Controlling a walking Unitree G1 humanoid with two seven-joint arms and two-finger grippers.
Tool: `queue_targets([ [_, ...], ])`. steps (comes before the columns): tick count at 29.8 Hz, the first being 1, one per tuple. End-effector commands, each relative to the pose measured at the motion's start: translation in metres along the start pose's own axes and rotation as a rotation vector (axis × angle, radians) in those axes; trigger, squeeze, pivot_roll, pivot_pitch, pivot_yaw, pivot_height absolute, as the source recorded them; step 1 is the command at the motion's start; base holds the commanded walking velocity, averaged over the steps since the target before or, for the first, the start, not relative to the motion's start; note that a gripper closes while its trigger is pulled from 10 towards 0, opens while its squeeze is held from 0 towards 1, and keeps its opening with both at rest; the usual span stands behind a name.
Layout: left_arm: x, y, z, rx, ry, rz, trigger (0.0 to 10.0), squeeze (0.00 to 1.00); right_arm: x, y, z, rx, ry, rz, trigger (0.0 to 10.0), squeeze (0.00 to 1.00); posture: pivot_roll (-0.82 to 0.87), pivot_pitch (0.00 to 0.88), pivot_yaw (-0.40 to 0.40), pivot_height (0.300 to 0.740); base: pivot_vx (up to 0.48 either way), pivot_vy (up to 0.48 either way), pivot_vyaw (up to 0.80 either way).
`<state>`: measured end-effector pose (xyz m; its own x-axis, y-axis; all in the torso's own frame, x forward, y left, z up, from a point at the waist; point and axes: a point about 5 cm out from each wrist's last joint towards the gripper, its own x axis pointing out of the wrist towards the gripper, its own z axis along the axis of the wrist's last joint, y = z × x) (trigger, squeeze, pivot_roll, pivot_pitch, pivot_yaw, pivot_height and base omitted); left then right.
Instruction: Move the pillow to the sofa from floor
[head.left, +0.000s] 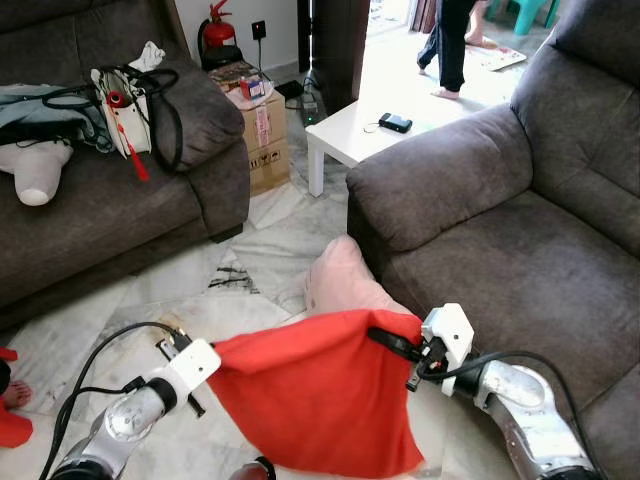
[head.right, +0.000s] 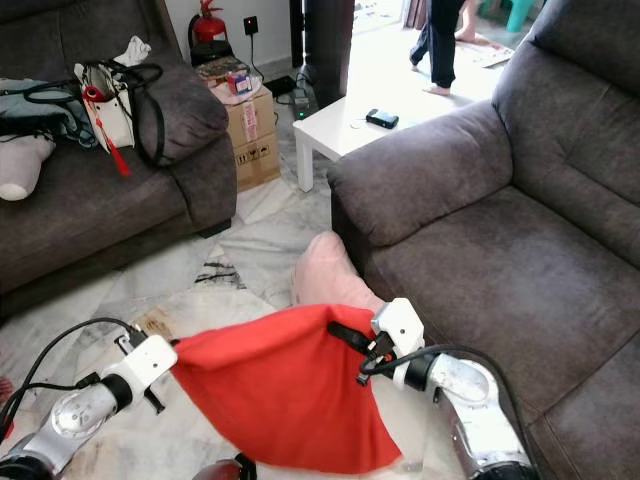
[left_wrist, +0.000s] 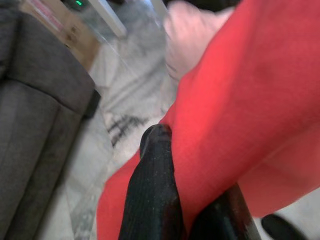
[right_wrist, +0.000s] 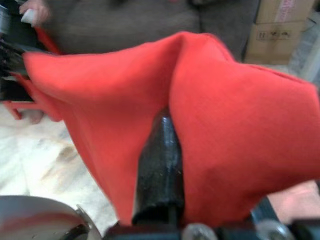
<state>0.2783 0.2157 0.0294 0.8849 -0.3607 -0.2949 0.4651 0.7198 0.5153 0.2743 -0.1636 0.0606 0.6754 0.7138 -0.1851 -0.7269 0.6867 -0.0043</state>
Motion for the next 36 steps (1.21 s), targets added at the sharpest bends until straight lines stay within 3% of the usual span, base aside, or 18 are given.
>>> queue_targets([
  [1, 0.005, 0.013, 0.015, -0.043, -0.078, 0.086, 10.0, 0.00, 0.002, -0.010, 0.011, -0.045, -0.060, -0.088, 10.0, 0.00, 0.11, 0.161, -0.005, 0.740, 0.000, 0.000, 0.00],
  [2, 0.007, 0.014, 0.023, -0.067, -0.124, 0.110, 10.0, 0.00, 0.003, -0.015, 0.008, -0.054, -0.050, -0.167, 10.0, 0.00, 0.11, 0.161, -0.003, 0.740, 0.000, 0.000, 0.00],
  [5, 0.009, 0.015, 0.032, -0.085, -0.169, 0.140, 10.0, 0.00, 0.004, -0.021, 0.001, -0.064, -0.032, -0.253, 10.0, 0.00, 0.11, 0.162, -0.001, 0.740, 0.000, 0.000, 0.00],
  [9, 0.011, 0.022, 0.056, -0.179, -0.290, 0.246, 10.0, 0.00, 0.004, -0.024, -0.006, -0.049, -0.021, -0.363, 10.0, 0.00, 0.12, 0.162, 0.001, 0.740, 0.000, 0.000, 0.00],
  [13, 0.011, 0.024, 0.061, -0.215, -0.310, 0.282, 10.0, 0.00, 0.007, -0.022, -0.003, -0.020, -0.071, -0.373, 10.0, 0.00, 0.12, 0.162, 0.000, 0.740, 0.000, 0.000, 0.00],
  [19, 0.007, 0.015, 0.059, -0.273, -0.307, 0.332, 10.0, 0.00, 0.007, -0.030, 0.002, 0.048, -0.164, -0.531, 10.0, 0.00, 0.13, 0.132, -0.007, 0.740, 0.000, 0.000, 0.00],
  [22, 0.003, 0.013, 0.059, -0.318, -0.305, 0.371, 10.0, 0.00, 0.008, -0.029, 0.002, 0.053, -0.179, -0.539, 10.0, 0.00, 0.13, 0.113, -0.010, 0.740, 0.000, 0.000, 0.00],
  [29, 0.001, 0.013, 0.061, -0.323, -0.305, 0.400, 10.0, 0.00, 0.013, -0.024, 0.000, 0.074, -0.191, -0.533, 10.0, 0.00, 0.15, 0.083, -0.023, 0.740, 0.000, 0.000, 0.00],
  [36, 0.008, 0.008, 0.069, -0.337, -0.315, 0.386, 10.0, 0.00, 0.017, -0.027, 0.005, 0.072, -0.203, -0.531, 10.0, 0.00, 0.14, 0.023, -0.024, 0.740, 0.000, 0.000, -0.80],
])
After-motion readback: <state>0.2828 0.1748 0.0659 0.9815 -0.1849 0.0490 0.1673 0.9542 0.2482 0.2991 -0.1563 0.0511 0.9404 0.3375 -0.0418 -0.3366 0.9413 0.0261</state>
